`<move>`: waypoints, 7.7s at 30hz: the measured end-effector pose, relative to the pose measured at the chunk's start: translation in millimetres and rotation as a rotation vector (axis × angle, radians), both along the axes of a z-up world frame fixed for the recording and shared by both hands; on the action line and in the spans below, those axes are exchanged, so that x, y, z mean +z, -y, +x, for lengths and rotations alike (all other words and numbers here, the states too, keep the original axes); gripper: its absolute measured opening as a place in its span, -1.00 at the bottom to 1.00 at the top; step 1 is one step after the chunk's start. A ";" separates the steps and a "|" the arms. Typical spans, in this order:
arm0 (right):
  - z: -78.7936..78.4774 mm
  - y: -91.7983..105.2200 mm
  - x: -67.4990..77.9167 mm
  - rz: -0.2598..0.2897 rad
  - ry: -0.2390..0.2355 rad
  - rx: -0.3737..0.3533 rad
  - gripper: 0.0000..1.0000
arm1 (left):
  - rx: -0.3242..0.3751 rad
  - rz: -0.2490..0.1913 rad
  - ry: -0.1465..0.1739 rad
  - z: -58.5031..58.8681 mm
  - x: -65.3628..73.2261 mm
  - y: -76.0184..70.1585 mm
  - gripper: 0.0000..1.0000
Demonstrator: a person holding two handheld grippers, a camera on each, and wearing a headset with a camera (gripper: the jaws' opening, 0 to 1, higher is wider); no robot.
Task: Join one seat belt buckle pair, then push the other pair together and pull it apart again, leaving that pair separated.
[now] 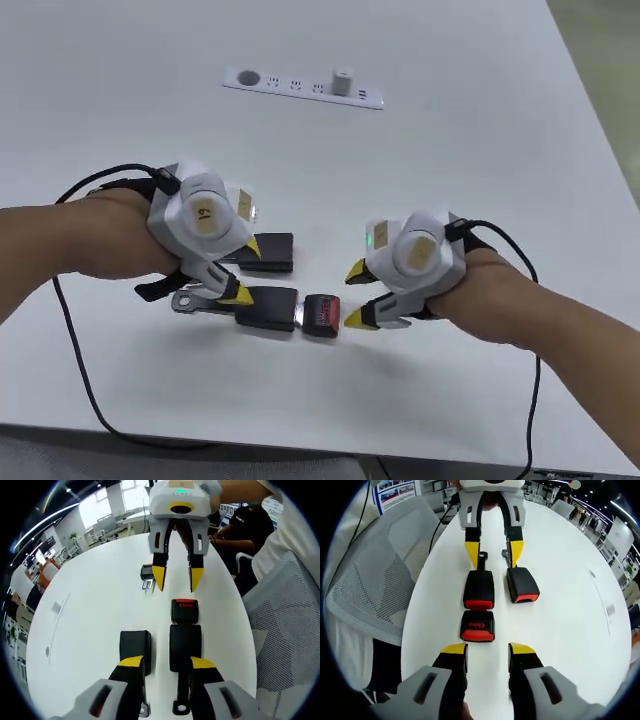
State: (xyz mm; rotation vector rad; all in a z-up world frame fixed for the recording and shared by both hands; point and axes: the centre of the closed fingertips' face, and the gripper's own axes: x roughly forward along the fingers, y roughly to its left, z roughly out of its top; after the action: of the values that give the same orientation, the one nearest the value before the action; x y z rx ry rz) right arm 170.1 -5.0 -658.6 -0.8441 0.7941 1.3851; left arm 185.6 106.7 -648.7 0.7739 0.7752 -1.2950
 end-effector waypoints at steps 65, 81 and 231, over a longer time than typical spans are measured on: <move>62.2 81.5 -33.7 -0.114 -0.008 0.008 -0.35 | -0.077 0.090 -0.045 45.6 -43.8 0.7 -0.33; 63.7 79.9 -33.8 -0.103 -0.024 -0.002 -0.36 | -0.063 0.083 -0.066 45.7 -43.7 1.3 -0.34; 60.0 91.1 -35.3 -0.132 -0.008 -0.090 -0.34 | -0.029 0.118 -0.083 46.0 -45.4 3.2 -0.33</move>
State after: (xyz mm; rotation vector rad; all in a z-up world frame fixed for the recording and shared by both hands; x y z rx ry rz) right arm 230.2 -96.2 -693.9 -0.8943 0.9267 1.2683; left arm 231.7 103.5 -694.1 0.8317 0.9169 -1.3228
